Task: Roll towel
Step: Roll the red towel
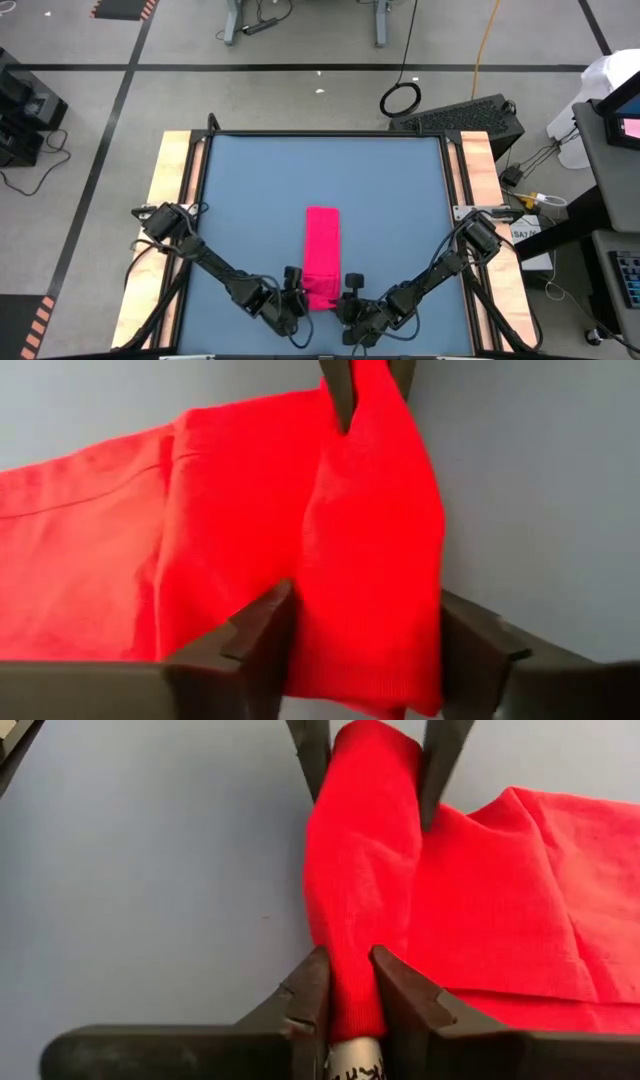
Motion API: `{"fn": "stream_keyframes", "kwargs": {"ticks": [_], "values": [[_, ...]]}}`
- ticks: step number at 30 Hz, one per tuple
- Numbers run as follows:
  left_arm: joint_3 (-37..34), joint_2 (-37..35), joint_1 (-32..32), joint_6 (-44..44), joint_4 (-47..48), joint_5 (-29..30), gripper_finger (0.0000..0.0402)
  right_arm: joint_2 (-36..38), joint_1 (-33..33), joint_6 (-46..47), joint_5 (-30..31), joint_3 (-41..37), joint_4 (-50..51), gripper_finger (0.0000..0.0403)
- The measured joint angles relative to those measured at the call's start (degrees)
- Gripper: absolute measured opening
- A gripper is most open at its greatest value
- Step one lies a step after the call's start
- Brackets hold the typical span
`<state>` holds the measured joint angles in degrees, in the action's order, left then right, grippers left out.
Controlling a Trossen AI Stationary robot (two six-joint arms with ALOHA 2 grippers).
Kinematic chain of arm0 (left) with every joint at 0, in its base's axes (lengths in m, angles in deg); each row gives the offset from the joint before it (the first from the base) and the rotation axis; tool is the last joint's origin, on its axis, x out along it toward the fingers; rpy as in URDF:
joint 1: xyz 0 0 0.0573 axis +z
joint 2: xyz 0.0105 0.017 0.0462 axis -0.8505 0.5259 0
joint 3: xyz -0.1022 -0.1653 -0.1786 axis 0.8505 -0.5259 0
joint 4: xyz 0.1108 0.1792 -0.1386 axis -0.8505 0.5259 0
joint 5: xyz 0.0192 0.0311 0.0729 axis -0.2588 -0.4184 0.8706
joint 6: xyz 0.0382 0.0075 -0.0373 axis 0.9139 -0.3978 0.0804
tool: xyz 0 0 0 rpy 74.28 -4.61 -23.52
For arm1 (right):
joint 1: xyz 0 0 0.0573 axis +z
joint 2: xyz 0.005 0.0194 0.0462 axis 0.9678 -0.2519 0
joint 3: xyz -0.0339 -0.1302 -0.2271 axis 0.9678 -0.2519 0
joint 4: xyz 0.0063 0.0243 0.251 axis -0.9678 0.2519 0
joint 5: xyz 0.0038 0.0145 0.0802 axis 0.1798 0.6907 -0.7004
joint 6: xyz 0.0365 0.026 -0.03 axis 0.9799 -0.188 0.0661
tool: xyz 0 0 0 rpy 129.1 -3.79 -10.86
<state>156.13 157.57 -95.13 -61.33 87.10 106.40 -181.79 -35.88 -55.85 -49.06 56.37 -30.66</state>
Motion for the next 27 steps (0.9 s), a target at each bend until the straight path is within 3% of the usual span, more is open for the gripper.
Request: {"fn": "stream_keyframes", "kwargs": {"ticks": [5, 12, 20, 27], "values": [[0.0, -0.1, 1.2, -2.5, -0.6, -5.2, 0.0118, 0.7, 0.9, -3.7, 0.2, -0.1, 0.7, 0.0080], [0.0, -0.1, 1.9, -9.0, -0.8, -8.7, 0.0018, 6.1, 4.0, -8.2, 6.3, -0.2, 6.4, 0.0168], [0.0, -0.2, 2.3, -16.3, -0.6, -10.9, 0.0038, 3.9, 9.3, -10.6, 19.1, -0.1, 1.2, 0.0239], [0.0, -0.2, 2.6, -21.5, 0.0, -12.1, 0.0035, -1.7, 7.0, -8.5, 17.4, -0.1, -7.6, 0.0225]]}}
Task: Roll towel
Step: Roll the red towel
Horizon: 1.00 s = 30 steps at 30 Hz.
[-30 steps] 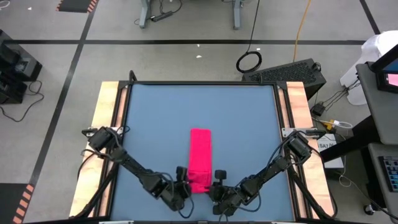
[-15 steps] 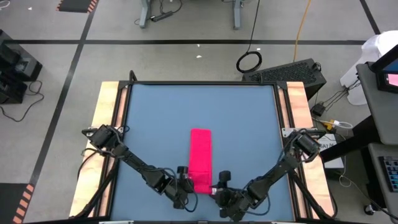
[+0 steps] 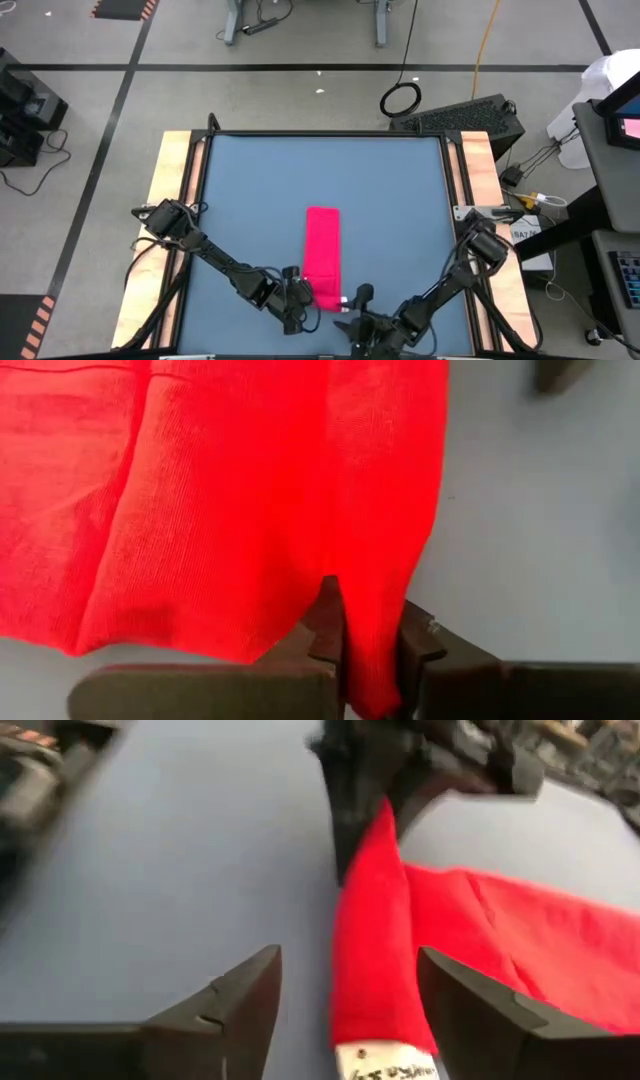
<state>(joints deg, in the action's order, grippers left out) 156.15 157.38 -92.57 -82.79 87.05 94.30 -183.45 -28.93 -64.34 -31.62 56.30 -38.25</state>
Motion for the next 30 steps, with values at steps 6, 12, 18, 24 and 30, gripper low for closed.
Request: {"fn": "stream_keyframes", "kwargs": {"ticks": [6, 12, 18, 24, 30], "values": [[0.0, 0.0, -0.1, -0.7, 0.4, 0.0, 0.0035, -0.7, -2.6, 4.7, -0.9, 0.0, 0.8, 0.0175], [0.0, 0.1, -0.1, 0.2, 0.5, 0.1, 0.0035, -0.7, -5.0, 6.5, -8.0, 0.0, 2.4, 0.0109], [-0.1, 0.2, -0.6, 0.7, -0.1, 1.3, 0.0048, -0.6, -6.3, 9.0, -12.1, 0.1, 2.5, 0.0044], [-0.3, -1.5, -2.2, 2.5, 1.3, 1.6, 0.0140, 0.1, -7.4, 9.9, -17.5, 0.2, 2.4, 0.0016], [-0.4, -7.3, -4.2, 3.9, 6.1, 2.9, 0.0232, 0.8, -8.7, 12.8, -21.1, 0.2, 2.8, 0.0022]]}}
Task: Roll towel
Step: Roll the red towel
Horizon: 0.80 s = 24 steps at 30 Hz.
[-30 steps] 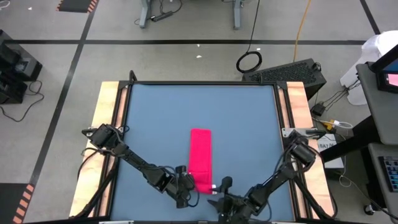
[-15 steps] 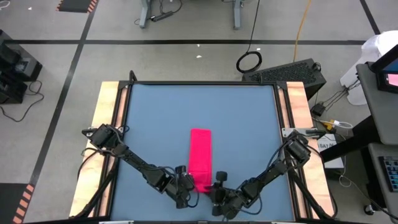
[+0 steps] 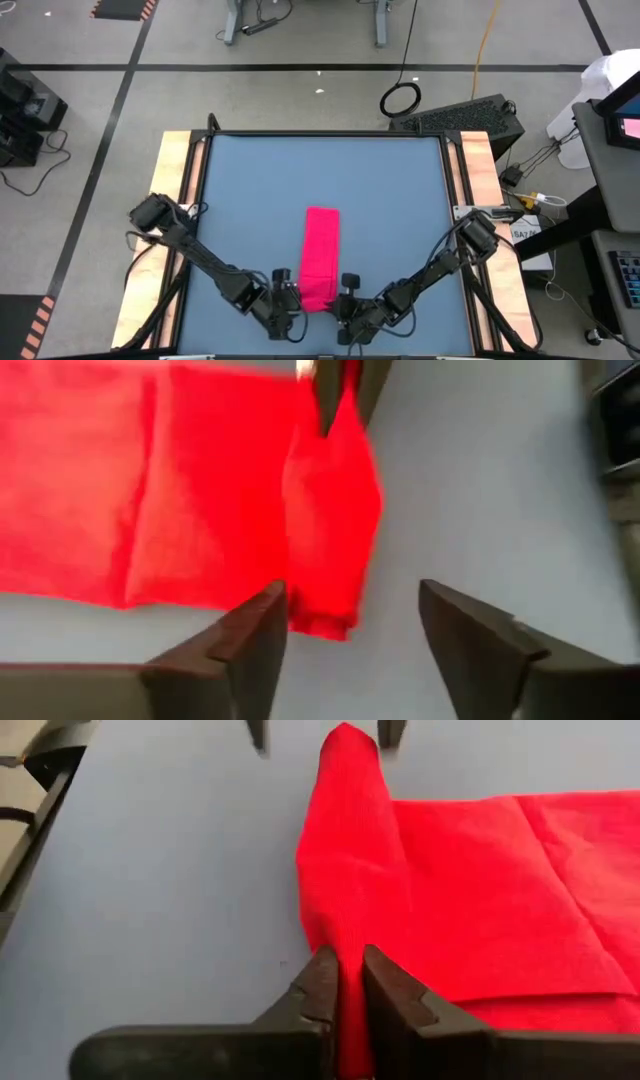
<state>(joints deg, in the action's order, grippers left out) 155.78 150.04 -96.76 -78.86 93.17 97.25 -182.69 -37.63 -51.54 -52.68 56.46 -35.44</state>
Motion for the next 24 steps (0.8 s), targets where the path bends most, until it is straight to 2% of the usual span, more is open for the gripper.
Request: {"fn": "stream_keyframes", "kwargs": {"ticks": [3, 5, 7, 12, 17, 24], "values": [[0.1, -1.5, -1.9, 1.9, -1.6, 6.1, 0.0248, 0.8, -0.6, 1.3, -2.4, -0.1, 0.6, 0.0021], [0.1, -1.7, -3.7, 5.8, -4.4, 12.4, 0.0250, 1.5, -1.1, 2.9, -3.9, -0.1, 1.3, 0.0021], [0.2, -0.9, -5.2, 9.4, -6.7, 15.9, 0.0250, 2.2, -1.6, 3.8, -5.5, -0.1, 2.2, 0.0021], [0.1, 3.8, -7.4, 16.3, -9.9, 19.4, 0.0250, 3.0, -3.4, 3.7, -9.5, -0.2, 2.8, 0.0021], [0.2, 8.6, -7.4, 16.3, -9.8, 22.7, 0.0250, 3.1, -4.7, 4.1, -14.0, -0.2, 2.1, 0.0021], [0.3, 10.6, -7.2, 17.2, -10.1, 23.2, 0.0245, 3.2, -4.8, 4.3, -14.5, -0.2, 2.1, 0.0021]]}}
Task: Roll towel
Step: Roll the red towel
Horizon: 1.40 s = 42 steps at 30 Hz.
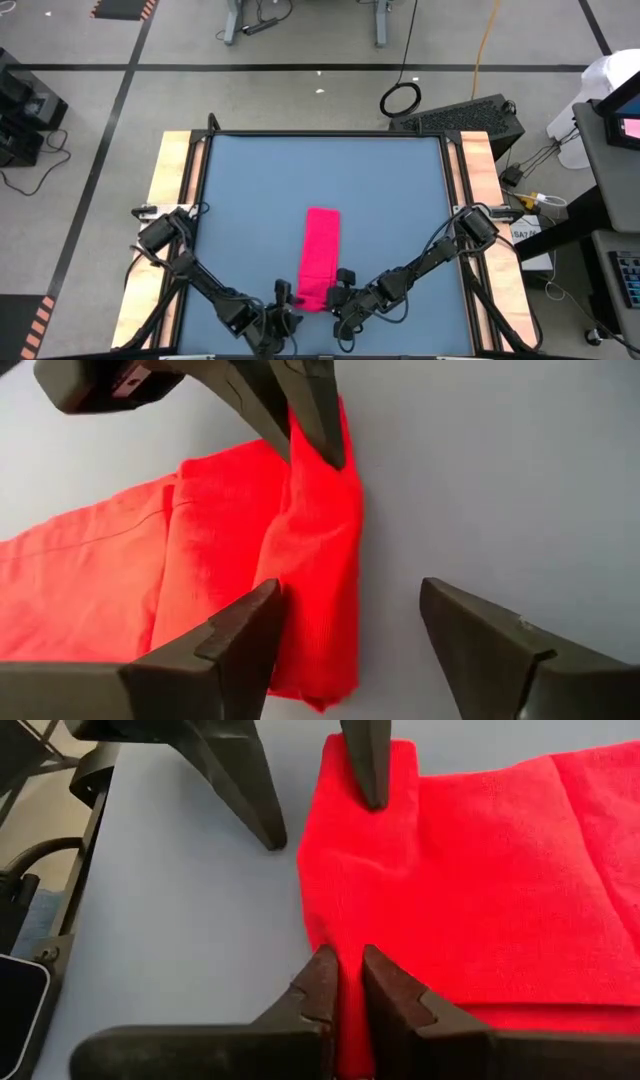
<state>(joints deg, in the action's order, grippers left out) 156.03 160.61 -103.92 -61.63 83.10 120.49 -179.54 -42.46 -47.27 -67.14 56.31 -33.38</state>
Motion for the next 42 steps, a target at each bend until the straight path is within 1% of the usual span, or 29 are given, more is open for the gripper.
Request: {"fn": "stream_keyframes", "kwargs": {"ticks": [3, 7, 10, 12, 15, 18, 21, 24, 27, 31, 34, 38, 42], "values": [[0.1, 0.0, 0.6, -2.4, 1.2, 0.0, 0.0227, 0.0, 0.0, -0.4, 0.0, 0.0, 0.0, 0.0021], [0.1, 0.0, 1.3, -4.2, 2.2, 0.1, 0.0192, 0.0, 0.0, -0.9, -0.8, 0.0, 0.0, 0.0021], [0.2, 0.0, 2.3, -7.2, 3.3, -1.9, 0.0158, 0.3, 0.1, -1.2, -0.2, 0.0, 0.2, 0.0029], [0.2, 0.0, 2.8, -8.7, 3.6, -3.2, 0.0131, 0.5, 0.5, -2.1, 0.9, 0.0, 0.3, 0.0045], [0.2, -0.2, 3.8, -11.9, 4.0, -6.3, 0.0088, 1.8, 1.5, -5.7, 4.1, 0.0, 1.3, 0.0082], [0.2, -0.8, 4.9, -14.8, 4.8, -8.8, 0.0048, 4.0, 2.9, -11.1, 6.1, 0.0, 3.2, 0.0121], [0.1, -1.7, 5.6, -15.8, 5.0, -10.5, 0.0021, 5.2, 5.8, -16.8, 10.6, 0.0, 3.2, 0.0148], [0.0, -2.6, 6.4, -15.8, 5.1, -13.3, 0.0015, 4.7, 8.8, -22.2, 16.1, 0.0, 2.4, 0.0162], [-0.1, -3.4, 7.8, -15.9, 5.2, -17.2, 0.0025, 2.5, 11.0, -24.4, 20.6, 0.0, 1.0, 0.0168], [0.0, -3.7, 9.8, -16.2, 4.7, -22.8, 0.0030, -1.0, 12.3, -28.6, 26.6, 0.0, -5.3, 0.0172], [0.0, -3.7, 10.9, -16.3, 4.8, -25.6, 0.0028, -3.7, 12.3, -29.3, 30.3, 0.1, -7.1, 0.0173], [0.0, -4.4, 11.9, -16.2, 5.2, -28.7, 0.0028, -5.5, 11.3, -26.1, 32.1, 0.1, -7.7, 0.0171], [0.0, -4.5, 12.7, -16.2, 5.4, -30.8, 0.0027, -5.6, 11.0, -26.7, 33.2, 0.1, -8.0, 0.0167]]}}
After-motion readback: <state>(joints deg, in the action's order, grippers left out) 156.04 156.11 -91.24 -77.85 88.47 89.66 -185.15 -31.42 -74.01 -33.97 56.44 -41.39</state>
